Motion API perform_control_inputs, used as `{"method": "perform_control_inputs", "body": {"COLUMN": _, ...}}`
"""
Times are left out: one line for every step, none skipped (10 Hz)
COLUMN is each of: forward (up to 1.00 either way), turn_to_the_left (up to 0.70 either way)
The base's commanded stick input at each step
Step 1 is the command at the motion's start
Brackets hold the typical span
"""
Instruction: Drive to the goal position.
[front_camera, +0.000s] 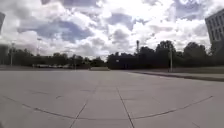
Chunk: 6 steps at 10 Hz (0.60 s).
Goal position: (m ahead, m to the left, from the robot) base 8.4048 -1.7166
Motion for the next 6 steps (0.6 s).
{"method": "perform_control_inputs", "body": {"forward": 1.00, "turn_to_the_left": 0.00}}
{"method": "perform_control_inputs", "body": {"forward": 1.00, "turn_to_the_left": 0.00}}
{"method": "perform_control_inputs", "body": {"forward": 1.00, "turn_to_the_left": 0.00}}
{"method": "perform_control_inputs", "body": {"forward": 1.00, "turn_to_the_left": 0.00}}
{"method": "perform_control_inputs", "body": {"forward": 1.00, "turn_to_the_left": 0.00}}
{"method": "perform_control_inputs", "body": {"forward": 1.00, "turn_to_the_left": 0.00}}
